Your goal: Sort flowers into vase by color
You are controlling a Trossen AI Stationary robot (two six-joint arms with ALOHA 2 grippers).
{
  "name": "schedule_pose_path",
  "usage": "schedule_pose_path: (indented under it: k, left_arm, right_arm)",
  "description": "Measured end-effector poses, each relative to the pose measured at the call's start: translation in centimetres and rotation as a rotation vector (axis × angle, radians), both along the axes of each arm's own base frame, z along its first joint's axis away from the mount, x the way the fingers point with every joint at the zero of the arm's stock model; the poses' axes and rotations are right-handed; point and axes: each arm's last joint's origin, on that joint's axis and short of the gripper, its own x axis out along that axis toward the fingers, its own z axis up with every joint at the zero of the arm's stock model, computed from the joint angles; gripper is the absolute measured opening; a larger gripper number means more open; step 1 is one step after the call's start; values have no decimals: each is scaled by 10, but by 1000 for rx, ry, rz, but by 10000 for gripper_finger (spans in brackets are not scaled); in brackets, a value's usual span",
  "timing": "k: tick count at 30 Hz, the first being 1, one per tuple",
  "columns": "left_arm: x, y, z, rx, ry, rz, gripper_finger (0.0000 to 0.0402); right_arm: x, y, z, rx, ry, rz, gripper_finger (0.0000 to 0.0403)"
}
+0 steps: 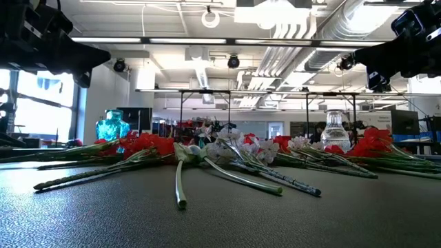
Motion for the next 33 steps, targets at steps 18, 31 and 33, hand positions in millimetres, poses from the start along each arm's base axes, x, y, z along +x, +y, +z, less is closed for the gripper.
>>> schedule_pose_path:
  k: [18, 31, 33]
  left_arm:
    - [0, 0, 1, -123, -16, -4, 0]
    - [0, 0, 2, -105, -26, -3, 0]
    - [0, 0, 3, -104, -34, -3, 0]
  right_arm:
    - [-2, -2, 16, -45, -160, -83, 0]
    - [0, -3, 53, 426, -422, -86, 0]
    - [11, -1, 56, 435, -324, -155, 0]
